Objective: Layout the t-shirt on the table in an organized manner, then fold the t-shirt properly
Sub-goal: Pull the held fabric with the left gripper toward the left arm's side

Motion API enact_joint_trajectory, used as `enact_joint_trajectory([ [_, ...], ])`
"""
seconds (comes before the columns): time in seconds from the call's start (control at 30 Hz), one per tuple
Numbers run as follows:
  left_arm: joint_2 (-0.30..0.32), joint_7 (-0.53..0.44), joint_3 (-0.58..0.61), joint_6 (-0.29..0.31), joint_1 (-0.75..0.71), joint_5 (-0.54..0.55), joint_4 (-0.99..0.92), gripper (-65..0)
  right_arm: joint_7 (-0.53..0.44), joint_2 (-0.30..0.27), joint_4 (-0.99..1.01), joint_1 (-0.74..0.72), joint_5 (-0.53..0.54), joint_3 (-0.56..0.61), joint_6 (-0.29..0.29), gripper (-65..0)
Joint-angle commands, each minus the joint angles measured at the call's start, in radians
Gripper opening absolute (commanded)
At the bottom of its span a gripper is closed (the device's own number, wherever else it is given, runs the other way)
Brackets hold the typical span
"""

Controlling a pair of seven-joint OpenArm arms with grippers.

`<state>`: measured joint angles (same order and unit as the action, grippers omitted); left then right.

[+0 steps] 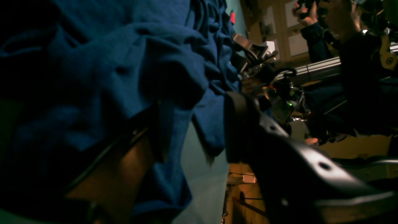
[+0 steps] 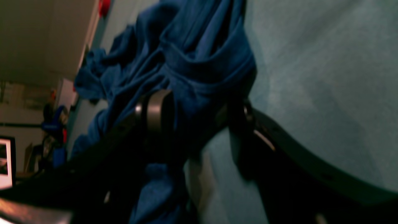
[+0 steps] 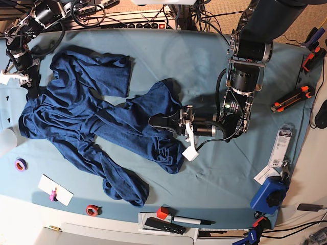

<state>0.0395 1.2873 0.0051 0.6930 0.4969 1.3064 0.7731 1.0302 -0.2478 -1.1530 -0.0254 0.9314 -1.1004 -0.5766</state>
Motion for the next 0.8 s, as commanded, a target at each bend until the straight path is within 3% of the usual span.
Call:
enact_joint_trajectory([
  [0.0, -0.003, -0.002, -0.001, 0.005, 0.033, 0.029, 0.017, -37.7, -0.008, -0.006, -0.012, -0.012, 0.011, -0.003, 0.004, -37.3],
  [0.2, -0.002, -0.002, -0.001, 0.005, 0.033, 0.029, 0.017, -37.7, -0.013, 0.003, -0.012, -0.064, -0.011, 0.002, 0.008, -38.3],
  [0.23, 0.0, -0.002, -0.001, 0.005, 0.035, 0.029, 0.017, -37.7, -0.009, 0.0, -0.012, -0.074, -0.023, 0.005, 0.008, -44.1],
  [0.3, 0.016, -0.004, -0.001, 0.005, 0.04, 0.029, 0.017, -37.7, -0.009, -0.002, -0.012, -0.077, -0.031, 0.014, 0.008, -62.5],
  [0.33, 0.029, -0.005, -0.001, 0.005, 0.044, 0.029, 0.017, -37.7, -0.009, -0.002, -0.012, -0.077, -0.035, 0.016, 0.007, -65.0],
  [0.5, 0.118, -0.019, -0.001, 0.005, 0.053, 0.033, 0.018, -37.7, -0.01, -0.031, -0.012, -0.076, -0.115, 0.017, 0.005, -65.0],
  [0.77, 0.204, -0.023, -0.001, 0.005, 0.026, 0.041, 0.017, -37.7, -0.01, -0.166, -0.012, -0.076, -0.162, 0.021, 0.006, -65.0],
])
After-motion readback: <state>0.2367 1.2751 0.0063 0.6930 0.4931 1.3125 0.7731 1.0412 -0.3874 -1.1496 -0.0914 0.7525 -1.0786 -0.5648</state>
